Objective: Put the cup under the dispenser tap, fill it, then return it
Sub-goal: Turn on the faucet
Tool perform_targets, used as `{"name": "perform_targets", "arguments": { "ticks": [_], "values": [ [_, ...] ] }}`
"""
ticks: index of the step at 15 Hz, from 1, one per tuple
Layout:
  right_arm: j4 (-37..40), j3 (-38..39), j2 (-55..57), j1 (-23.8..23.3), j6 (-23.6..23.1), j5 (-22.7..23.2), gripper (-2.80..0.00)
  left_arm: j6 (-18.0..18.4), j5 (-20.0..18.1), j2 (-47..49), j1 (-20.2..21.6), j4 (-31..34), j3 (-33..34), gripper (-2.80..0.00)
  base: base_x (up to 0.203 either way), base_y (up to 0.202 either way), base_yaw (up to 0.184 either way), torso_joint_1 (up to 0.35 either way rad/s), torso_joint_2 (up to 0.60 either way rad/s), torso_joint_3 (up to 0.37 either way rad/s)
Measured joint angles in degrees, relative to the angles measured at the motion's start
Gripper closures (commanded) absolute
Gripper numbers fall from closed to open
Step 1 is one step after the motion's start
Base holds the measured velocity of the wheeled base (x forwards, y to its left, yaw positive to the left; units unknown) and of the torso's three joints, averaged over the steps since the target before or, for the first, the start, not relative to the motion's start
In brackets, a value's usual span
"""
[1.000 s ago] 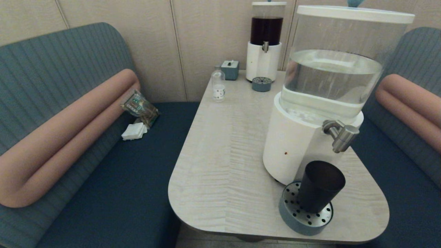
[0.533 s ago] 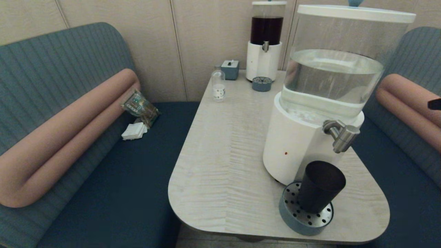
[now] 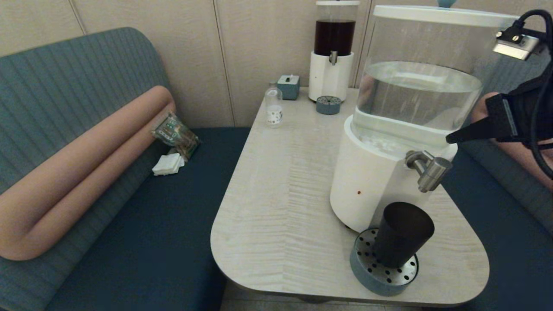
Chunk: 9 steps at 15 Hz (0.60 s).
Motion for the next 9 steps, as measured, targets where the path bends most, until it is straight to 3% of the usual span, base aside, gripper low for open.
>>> {"name": "perform_targets", "arguments": {
  "ticks": [9],
  "values": [
    [-0.1, 1.1, 2.0, 3.1, -0.4, -0.1, 0.00, 0.0, 0.0, 0.0, 0.0, 0.0, 0.0, 0.00, 0.000, 0.000, 0.000, 0.000, 0.00, 0.000]
  ]
}}
